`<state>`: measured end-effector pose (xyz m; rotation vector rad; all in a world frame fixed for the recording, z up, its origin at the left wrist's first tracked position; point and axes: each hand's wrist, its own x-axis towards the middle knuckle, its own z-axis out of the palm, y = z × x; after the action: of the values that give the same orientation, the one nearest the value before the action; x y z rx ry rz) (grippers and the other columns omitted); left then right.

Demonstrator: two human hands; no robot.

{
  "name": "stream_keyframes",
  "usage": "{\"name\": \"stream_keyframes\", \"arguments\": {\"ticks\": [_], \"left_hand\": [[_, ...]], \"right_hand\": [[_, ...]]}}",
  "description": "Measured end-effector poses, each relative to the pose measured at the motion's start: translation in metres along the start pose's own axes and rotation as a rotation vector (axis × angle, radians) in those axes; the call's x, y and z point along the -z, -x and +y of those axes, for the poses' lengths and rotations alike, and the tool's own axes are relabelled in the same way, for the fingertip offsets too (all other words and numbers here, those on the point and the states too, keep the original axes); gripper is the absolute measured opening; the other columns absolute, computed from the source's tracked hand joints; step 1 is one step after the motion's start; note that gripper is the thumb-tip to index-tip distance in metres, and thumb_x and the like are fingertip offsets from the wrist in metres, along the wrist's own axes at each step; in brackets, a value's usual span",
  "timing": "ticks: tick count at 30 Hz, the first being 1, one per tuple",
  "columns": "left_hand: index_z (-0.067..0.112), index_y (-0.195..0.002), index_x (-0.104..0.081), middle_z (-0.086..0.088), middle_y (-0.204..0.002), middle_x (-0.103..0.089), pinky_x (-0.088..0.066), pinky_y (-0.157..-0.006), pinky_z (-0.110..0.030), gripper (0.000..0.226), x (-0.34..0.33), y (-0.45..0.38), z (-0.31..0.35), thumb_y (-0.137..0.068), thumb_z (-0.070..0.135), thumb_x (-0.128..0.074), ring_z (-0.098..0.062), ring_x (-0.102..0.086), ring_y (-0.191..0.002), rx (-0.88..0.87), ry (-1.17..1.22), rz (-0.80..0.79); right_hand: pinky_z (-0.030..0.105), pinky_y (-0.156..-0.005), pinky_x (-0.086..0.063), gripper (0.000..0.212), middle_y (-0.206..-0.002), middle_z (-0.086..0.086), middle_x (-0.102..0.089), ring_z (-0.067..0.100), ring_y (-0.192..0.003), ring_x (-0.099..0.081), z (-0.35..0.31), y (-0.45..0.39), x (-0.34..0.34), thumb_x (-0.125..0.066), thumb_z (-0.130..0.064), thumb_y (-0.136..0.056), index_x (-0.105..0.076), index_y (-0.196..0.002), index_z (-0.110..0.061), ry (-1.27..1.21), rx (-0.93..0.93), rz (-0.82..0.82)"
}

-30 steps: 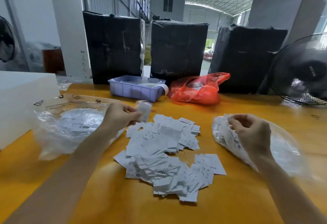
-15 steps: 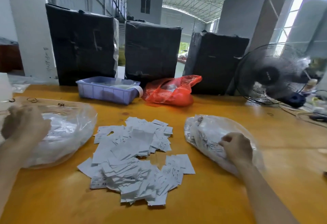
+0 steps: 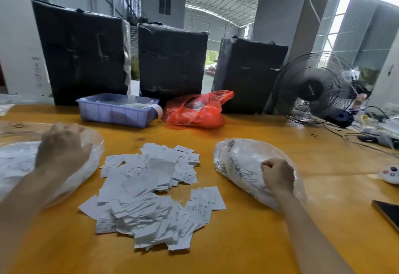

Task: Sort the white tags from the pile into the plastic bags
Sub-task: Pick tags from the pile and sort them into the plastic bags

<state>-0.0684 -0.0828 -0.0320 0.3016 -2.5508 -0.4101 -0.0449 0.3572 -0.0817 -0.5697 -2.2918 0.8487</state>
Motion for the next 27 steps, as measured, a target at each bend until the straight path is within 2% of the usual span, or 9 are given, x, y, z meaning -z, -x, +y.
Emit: {"name": "stream_keyframes", "arguments": {"ticks": [7,11,14,16,18,20,22,25,27], "left_hand": [[0.010,-0.127,-0.055,-0.013,-0.124,-0.054,-0.036,-0.101,-0.040,0.040,-0.003,0.034,0.042,-0.088,0.020,-0.062,-0.031,-0.043,-0.119,-0.212,0.049,-0.093],[0.012,-0.123,-0.058,-0.010,-0.121,-0.055,-0.038,-0.098,-0.039,0.035,-0.006,0.045,0.058,-0.089,0.021,-0.061,-0.028,-0.046,-0.115,-0.313,0.155,-0.072],[0.011,-0.119,-0.060,-0.008,-0.121,-0.058,-0.037,-0.097,-0.034,0.031,-0.010,0.052,0.069,-0.090,0.019,-0.061,-0.026,-0.048,-0.114,-0.372,0.257,-0.087],[0.009,-0.115,-0.064,-0.003,-0.118,-0.061,-0.041,-0.092,-0.027,0.027,-0.011,0.057,0.078,-0.091,0.021,-0.061,-0.022,-0.054,-0.109,-0.402,0.409,-0.119],[0.008,-0.108,-0.066,0.002,-0.106,-0.064,-0.046,-0.081,-0.021,0.031,-0.010,0.065,0.089,-0.090,0.032,-0.061,-0.018,-0.061,-0.097,-0.311,0.702,-0.280],[0.009,-0.101,-0.065,-0.001,-0.096,-0.068,-0.050,-0.077,-0.023,0.048,-0.007,0.072,0.101,-0.082,0.051,-0.053,-0.018,-0.065,-0.091,-0.132,1.041,-0.545],[0.011,-0.099,-0.065,-0.007,-0.097,-0.070,-0.053,-0.081,-0.029,0.062,-0.008,0.076,0.106,-0.071,0.064,-0.048,-0.021,-0.068,-0.090,0.041,1.206,-0.764],[0.006,-0.108,-0.065,-0.017,-0.105,-0.070,-0.055,-0.083,-0.036,0.077,-0.008,0.078,0.104,-0.063,0.067,-0.057,-0.031,-0.069,-0.096,0.111,1.242,-0.947],[0.003,-0.108,-0.067,-0.015,-0.097,-0.072,-0.057,-0.073,-0.027,0.064,-0.009,0.079,0.102,-0.066,0.052,-0.067,-0.025,-0.071,-0.086,0.063,1.260,-0.927]], "right_hand": [[0.043,-0.085,-0.042,0.011,-0.109,0.028,-0.062,0.044,-0.105,-0.051,-0.002,0.002,0.002,-0.061,0.005,-0.083,-0.071,-0.088,0.006,-0.004,0.123,0.251],[0.046,-0.072,-0.043,0.009,-0.087,0.033,-0.064,0.047,-0.084,-0.058,-0.014,0.010,0.003,-0.062,0.000,-0.085,-0.066,-0.087,0.008,-0.063,0.219,0.363],[0.037,-0.065,-0.043,0.011,-0.080,0.026,-0.066,0.039,-0.071,-0.062,-0.041,0.025,0.005,-0.065,-0.004,-0.086,-0.065,-0.086,0.007,-0.218,0.362,0.407],[0.028,-0.063,-0.046,0.007,-0.077,0.015,-0.067,0.032,-0.070,-0.063,-0.070,0.043,0.004,-0.068,-0.007,-0.084,-0.066,-0.085,0.000,-0.417,0.395,0.301],[0.014,-0.065,-0.050,0.012,-0.079,0.006,-0.067,0.025,-0.074,-0.065,-0.098,0.066,-0.002,-0.073,-0.007,-0.077,-0.065,-0.086,-0.008,-0.723,0.264,-0.026],[0.020,-0.070,-0.055,0.026,-0.078,0.006,-0.070,0.019,-0.075,-0.067,-0.119,0.092,-0.010,-0.075,-0.009,-0.066,-0.064,-0.089,-0.008,-0.989,0.036,-0.468],[0.023,-0.064,-0.056,0.033,-0.070,0.005,-0.071,0.017,-0.069,-0.067,-0.127,0.110,-0.018,-0.074,-0.010,-0.056,-0.066,-0.087,-0.005,-1.098,-0.130,-0.729],[0.022,-0.059,-0.055,0.030,-0.069,0.011,-0.070,0.018,-0.064,-0.068,-0.128,0.115,-0.022,-0.075,-0.006,-0.053,-0.068,-0.081,-0.001,-1.162,-0.221,-0.829],[0.021,-0.060,-0.055,0.024,-0.071,0.013,-0.069,0.018,-0.063,-0.065,-0.125,0.113,-0.022,-0.076,-0.007,-0.053,-0.073,-0.076,-0.003,-1.146,-0.217,-0.851]]}}
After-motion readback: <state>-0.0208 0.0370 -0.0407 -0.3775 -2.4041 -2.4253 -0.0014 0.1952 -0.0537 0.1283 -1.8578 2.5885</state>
